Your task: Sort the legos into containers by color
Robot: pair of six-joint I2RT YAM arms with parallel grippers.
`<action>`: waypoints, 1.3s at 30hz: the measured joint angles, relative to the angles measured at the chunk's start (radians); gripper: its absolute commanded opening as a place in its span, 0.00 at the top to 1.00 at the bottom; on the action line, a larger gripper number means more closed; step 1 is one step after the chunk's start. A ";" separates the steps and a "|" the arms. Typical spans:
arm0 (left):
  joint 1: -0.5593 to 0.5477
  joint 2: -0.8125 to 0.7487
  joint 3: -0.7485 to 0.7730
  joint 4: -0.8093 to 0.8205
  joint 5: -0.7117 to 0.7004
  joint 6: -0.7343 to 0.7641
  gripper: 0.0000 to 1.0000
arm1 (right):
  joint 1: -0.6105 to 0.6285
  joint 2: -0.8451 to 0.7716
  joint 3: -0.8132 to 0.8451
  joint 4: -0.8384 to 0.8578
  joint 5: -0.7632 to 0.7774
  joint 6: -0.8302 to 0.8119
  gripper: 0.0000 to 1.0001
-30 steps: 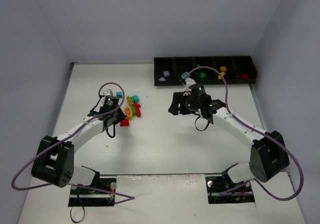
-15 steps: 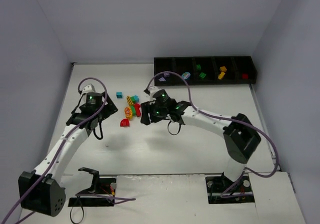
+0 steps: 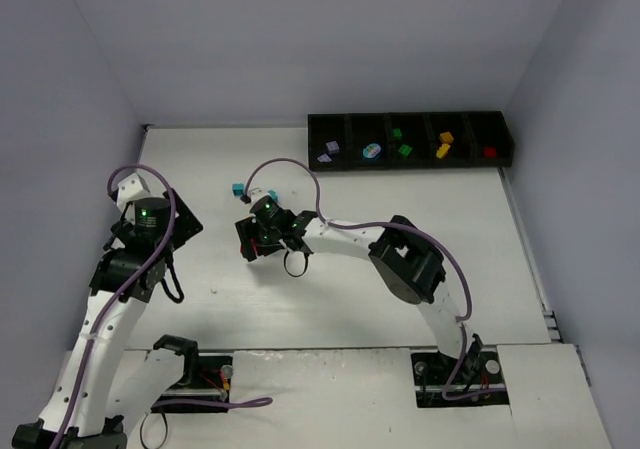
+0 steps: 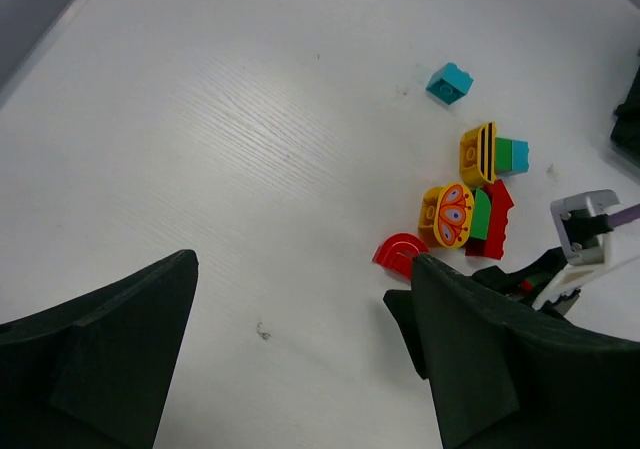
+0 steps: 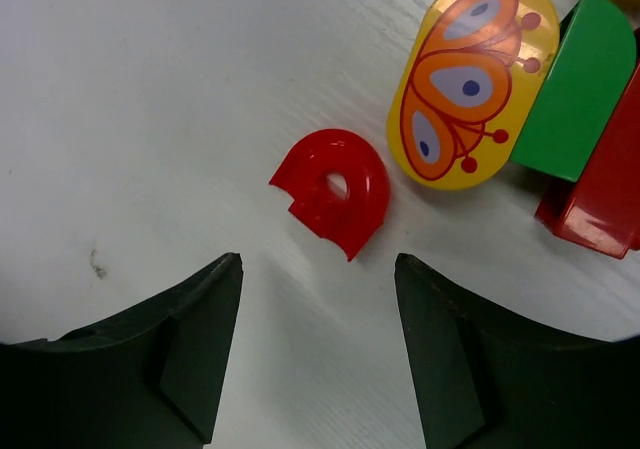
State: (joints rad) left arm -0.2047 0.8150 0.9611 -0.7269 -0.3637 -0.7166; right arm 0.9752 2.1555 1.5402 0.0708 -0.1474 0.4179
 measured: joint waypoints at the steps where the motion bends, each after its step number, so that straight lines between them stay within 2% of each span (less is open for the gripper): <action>1: 0.000 -0.010 0.006 -0.006 -0.005 0.004 0.19 | 0.001 0.015 0.010 -0.001 0.014 0.005 0.40; 9: 0.000 -0.027 0.009 -0.041 -0.003 0.023 0.19 | 0.008 0.088 0.088 -0.007 0.089 0.029 0.41; 13: 0.000 -0.029 0.007 -0.045 -0.004 0.031 0.19 | 0.008 0.109 0.109 0.006 0.103 0.028 0.51; 19: 0.000 -0.034 0.006 -0.046 -0.004 0.039 0.19 | 0.008 0.109 0.084 0.051 0.116 0.044 0.82; 20: 0.000 -0.034 0.003 -0.045 -0.004 0.040 0.19 | 0.008 0.108 0.076 0.066 0.118 0.051 0.92; 22: 0.000 -0.034 -0.006 -0.039 -0.003 0.043 0.19 | 0.008 0.100 0.054 0.094 0.118 0.056 0.99; 28: 0.000 -0.027 -0.023 -0.030 0.011 0.050 0.19 | 0.008 0.018 -0.061 0.105 0.127 0.042 1.00; 34: 0.000 -0.008 -0.027 0.003 0.054 0.059 0.19 | -0.007 -0.149 -0.217 0.008 0.135 -0.018 1.00; 39: -0.003 0.029 -0.048 0.041 0.106 0.060 0.19 | -0.115 -0.341 -0.308 -0.022 0.143 -0.043 1.00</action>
State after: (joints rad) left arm -0.2077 0.8436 0.9127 -0.6861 -0.2577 -0.6571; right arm 0.8604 1.8145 1.2324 0.0490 -0.0044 0.3752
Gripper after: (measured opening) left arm 0.810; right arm 0.317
